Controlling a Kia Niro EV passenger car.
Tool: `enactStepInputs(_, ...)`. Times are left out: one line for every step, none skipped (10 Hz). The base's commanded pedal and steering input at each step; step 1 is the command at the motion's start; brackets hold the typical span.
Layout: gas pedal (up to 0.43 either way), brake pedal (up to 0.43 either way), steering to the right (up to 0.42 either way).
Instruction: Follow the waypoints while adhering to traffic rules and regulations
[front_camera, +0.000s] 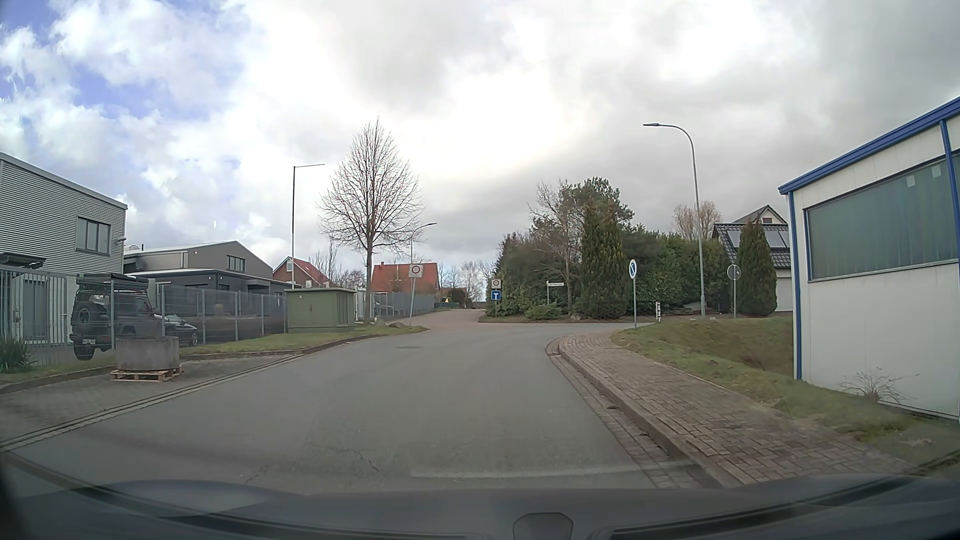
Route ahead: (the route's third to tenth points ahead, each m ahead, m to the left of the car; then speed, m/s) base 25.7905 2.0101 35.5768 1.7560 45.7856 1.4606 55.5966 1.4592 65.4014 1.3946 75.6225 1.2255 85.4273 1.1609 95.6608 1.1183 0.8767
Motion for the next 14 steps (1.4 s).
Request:
enactStepInputs(0.008, 0.000, -0.010)
enactStepInputs(0.008, 0.000, -0.010)
enactStepInputs(0.008, 0.000, -0.010)
enactStepInputs(0.008, 0.000, -0.009)
enactStepInputs(0.008, 0.000, -0.009)
enactStepInputs(0.008, 0.000, -0.009)
enactStepInputs(0.008, 0.000, -0.009)
enactStepInputs(0.008, 0.000, -0.009)
enactStepInputs(0.020, 0.000, -0.008)
enactStepInputs(0.020, 0.000, -0.008)
enactStepInputs(0.020, 0.000, -0.008)
enactStepInputs(0.020, 0.000, -0.008)
enactStepInputs(0.020, 0.000, -0.008)
enactStepInputs(0.020, 0.000, -0.008)
